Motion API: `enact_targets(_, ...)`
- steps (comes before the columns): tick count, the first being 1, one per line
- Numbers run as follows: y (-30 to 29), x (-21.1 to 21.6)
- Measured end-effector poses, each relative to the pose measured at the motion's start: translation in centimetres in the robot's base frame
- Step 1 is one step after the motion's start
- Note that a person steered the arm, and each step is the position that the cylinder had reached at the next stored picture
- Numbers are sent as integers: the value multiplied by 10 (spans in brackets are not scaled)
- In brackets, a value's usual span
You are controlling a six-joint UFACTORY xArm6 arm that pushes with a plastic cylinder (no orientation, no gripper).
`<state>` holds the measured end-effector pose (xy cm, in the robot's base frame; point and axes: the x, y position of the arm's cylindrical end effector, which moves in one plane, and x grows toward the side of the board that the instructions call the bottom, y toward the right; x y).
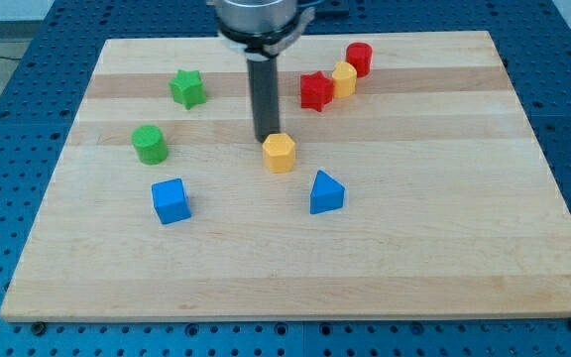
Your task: Place the yellow hexagon parallel to the blue triangle
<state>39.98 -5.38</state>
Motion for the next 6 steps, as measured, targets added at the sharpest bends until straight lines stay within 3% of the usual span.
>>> enact_targets(1,7,31)
enact_targets(3,120,25)
enact_targets(4,89,13)
enact_targets(5,45,30)
enact_targets(6,106,52)
